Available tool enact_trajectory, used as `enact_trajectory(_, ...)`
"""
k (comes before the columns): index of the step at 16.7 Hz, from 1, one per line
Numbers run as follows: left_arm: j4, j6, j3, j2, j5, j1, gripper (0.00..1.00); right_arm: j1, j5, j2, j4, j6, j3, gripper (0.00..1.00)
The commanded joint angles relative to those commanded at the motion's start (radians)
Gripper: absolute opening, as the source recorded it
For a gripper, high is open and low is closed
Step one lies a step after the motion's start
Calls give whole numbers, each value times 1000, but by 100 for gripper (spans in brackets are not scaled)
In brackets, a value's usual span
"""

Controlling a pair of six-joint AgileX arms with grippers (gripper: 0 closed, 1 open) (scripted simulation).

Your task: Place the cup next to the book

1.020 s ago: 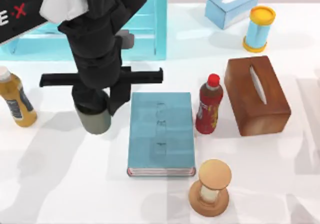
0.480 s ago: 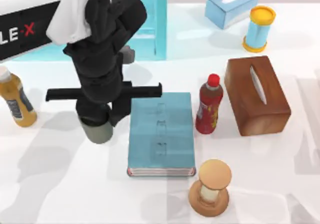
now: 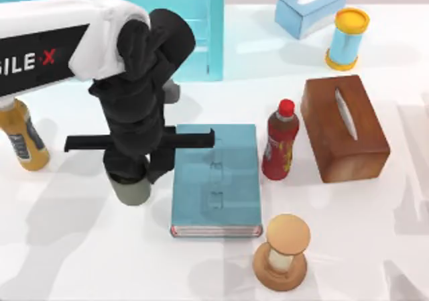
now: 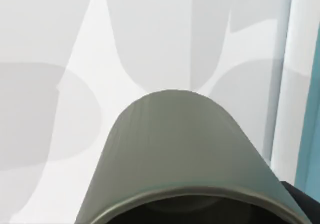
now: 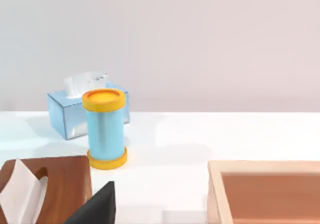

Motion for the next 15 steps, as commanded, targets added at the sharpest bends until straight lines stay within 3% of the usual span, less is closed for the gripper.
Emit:
enact_trajectory(12,0,0,0,0,0,0,98,0,0,0,0,0,0,100)
enact_trajectory(15,0,0,0,0,0,0,100,0,0,0,0,0,0,100)
